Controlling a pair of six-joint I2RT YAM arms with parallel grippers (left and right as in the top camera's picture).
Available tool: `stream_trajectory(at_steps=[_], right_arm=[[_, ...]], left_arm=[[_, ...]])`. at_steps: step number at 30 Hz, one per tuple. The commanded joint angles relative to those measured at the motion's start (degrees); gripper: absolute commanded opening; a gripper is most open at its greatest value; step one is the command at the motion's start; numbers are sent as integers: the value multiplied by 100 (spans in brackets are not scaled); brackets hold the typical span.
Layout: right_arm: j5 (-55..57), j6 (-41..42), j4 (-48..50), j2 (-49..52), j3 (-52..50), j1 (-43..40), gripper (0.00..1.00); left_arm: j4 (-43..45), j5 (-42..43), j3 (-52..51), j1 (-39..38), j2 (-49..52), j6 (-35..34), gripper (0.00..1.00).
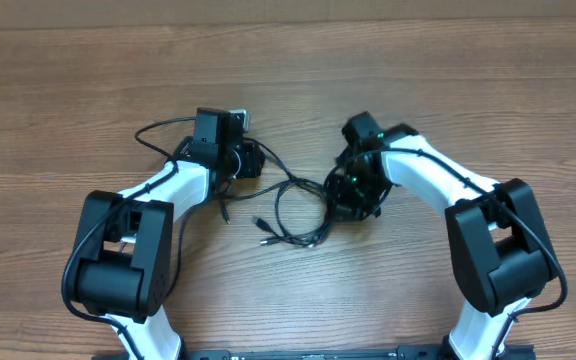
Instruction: Untangle cables
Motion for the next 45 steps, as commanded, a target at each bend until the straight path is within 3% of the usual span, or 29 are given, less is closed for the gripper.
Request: stream_trajectory(at_steps=[1, 7, 10, 14, 19, 21, 25, 29, 32, 33, 34, 37, 42, 45], right_arm=[[531, -793, -35, 7, 304, -9, 4], [1499, -890, 157, 7, 446, -22, 4], [1838, -890, 118, 7, 590, -31, 16], [1910, -887, 116, 7, 859, -31, 21], [1228, -855, 11, 7, 1064, -28, 50], [754, -835, -101, 7, 1062, -28, 57], [133, -278, -356, 7, 1054, -15, 57], [0, 142, -378, 7, 946, 114, 54], [-4, 564, -374, 7, 855, 184, 33], [-2, 809, -356, 7, 811, 201, 18], [-2, 1082, -350, 7, 763, 214, 12], [-2, 2028, -286, 7, 557, 319, 7], [-7, 3381, -4, 7, 146, 684, 10], [-46, 3956, 151, 7, 2, 977, 34]], left_arm=[[13, 107, -59, -37, 81, -11, 22], [-61, -9, -59, 20, 81, -136, 7], [-144, -11, -57, 146, 70, -280, 4], [-323, 63, -57, 365, -83, -297, 4], [-715, 90, -57, 540, -514, -273, 5], [-861, 129, -57, 535, -769, -142, 5], [-1086, 131, -57, 476, -1259, -26, 9], [-1209, 621, -57, 415, -1425, -26, 6], [-1290, 920, -59, 334, -1377, -24, 4], [-1309, 879, -59, 299, -1349, -17, 4], [-1305, 820, -59, 269, -1320, 35, 4], [-1134, 632, -59, 184, -1182, 203, 6], [-831, 636, -59, 105, -916, 321, 7], [-785, 570, -59, 109, -835, 317, 9]])
